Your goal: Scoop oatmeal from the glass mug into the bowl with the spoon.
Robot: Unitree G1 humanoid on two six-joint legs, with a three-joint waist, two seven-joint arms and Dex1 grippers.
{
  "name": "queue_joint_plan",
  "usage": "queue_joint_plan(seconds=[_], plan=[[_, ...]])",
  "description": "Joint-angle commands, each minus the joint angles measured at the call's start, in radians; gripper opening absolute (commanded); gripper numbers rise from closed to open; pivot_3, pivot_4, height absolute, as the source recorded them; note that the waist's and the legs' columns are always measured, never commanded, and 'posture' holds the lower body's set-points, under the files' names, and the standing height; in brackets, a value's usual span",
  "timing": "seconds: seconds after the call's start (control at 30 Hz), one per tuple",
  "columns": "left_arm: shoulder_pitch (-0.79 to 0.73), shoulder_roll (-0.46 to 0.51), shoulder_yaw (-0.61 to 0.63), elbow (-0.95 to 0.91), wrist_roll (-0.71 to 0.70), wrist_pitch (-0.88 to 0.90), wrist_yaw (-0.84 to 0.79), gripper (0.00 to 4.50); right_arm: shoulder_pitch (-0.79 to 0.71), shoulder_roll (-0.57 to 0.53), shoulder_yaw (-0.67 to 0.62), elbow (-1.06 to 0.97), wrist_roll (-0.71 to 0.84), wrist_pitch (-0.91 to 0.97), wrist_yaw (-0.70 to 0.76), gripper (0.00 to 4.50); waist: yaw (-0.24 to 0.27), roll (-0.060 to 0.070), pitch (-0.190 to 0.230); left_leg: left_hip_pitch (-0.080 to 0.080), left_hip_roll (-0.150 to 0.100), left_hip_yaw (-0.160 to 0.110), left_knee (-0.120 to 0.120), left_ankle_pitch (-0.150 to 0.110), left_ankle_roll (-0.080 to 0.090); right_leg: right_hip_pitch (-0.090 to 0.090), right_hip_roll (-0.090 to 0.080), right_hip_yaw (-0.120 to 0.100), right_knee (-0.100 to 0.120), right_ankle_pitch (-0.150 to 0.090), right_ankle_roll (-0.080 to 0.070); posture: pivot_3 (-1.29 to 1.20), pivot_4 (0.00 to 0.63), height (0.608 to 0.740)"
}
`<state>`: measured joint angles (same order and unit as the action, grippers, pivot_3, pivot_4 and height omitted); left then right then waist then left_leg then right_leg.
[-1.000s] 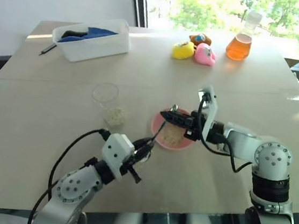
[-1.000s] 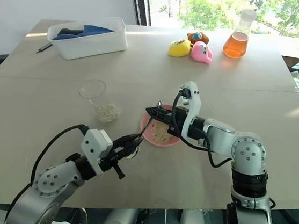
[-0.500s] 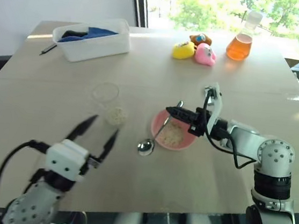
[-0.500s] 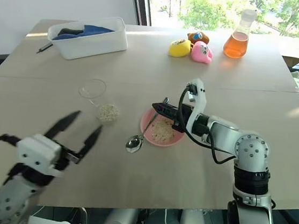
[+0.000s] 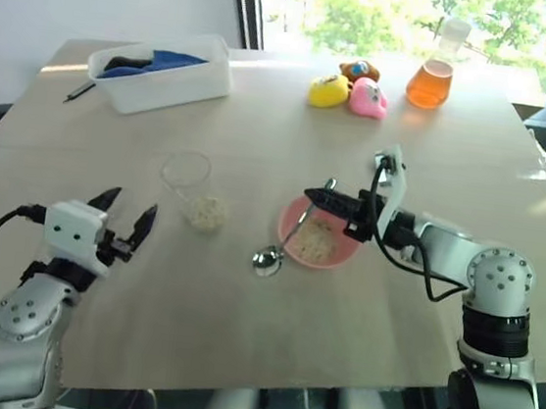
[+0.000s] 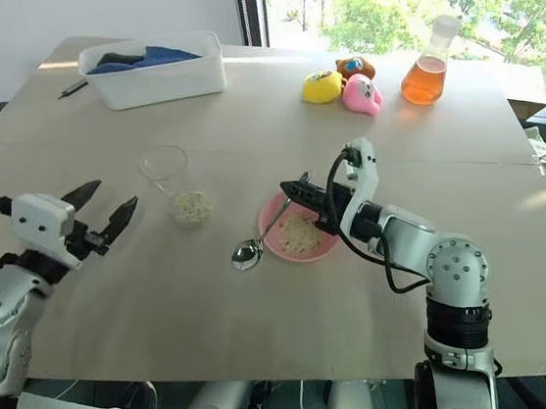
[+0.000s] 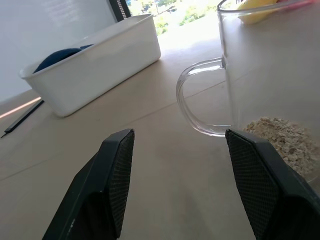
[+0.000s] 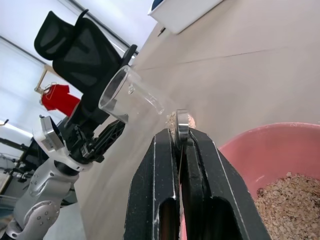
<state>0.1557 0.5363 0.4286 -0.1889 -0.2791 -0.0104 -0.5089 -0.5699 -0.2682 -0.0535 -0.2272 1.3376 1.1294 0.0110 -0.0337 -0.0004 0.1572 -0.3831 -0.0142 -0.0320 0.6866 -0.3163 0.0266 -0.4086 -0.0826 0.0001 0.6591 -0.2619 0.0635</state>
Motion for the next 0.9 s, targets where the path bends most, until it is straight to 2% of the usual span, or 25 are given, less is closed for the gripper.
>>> queue_joint_plan(seconds=[0.03, 0.4, 0.63, 0.9], plan=[[-0.050, 0.038, 0.024, 0.047, -0.026, 0.008, -0.025, 3.01, -0.008, 0.006, -0.023, -0.039, 0.008, -0.024, -0.001, 0.00, -0.003, 0.000, 0.000, 0.000, 0.000, 0.000, 0.000, 0.000, 0.000, 0.000, 0.000, 0.000, 0.000, 0.000, 0.000, 0.00, 0.150, 0.740], [-0.249, 0.111, -0.023, 0.297, -0.002, -0.027, -0.092, 3.01, 0.013, 0.014, -0.022, -0.055, -0.012, -0.046, -0.009, 0.00, -0.005, 0.000, 0.000, 0.000, 0.000, 0.000, 0.000, 0.000, 0.000, -0.001, 0.000, 0.001, 0.001, 0.000, 0.000, 0.00, 0.150, 0.740], [-0.369, 0.110, -0.063, 0.418, -0.025, -0.052, -0.166, 3.01, 0.031, 0.012, -0.021, -0.066, -0.024, -0.051, -0.007, 0.00, -0.005, -0.001, 0.000, 0.000, 0.000, 0.001, 0.000, 0.000, -0.001, -0.002, 0.000, 0.001, 0.002, 0.000, 0.000, 0.00, 0.150, 0.740], [-0.432, 0.120, -0.094, 0.537, -0.019, -0.084, -0.237, 3.01, 0.044, 0.008, -0.027, -0.079, -0.021, -0.056, -0.018, 0.00, -0.008, -0.001, 0.000, -0.001, 0.000, 0.001, 0.000, 0.001, -0.001, -0.002, 0.000, 0.001, 0.002, 0.000, 0.000, 0.00, 0.150, 0.740]])
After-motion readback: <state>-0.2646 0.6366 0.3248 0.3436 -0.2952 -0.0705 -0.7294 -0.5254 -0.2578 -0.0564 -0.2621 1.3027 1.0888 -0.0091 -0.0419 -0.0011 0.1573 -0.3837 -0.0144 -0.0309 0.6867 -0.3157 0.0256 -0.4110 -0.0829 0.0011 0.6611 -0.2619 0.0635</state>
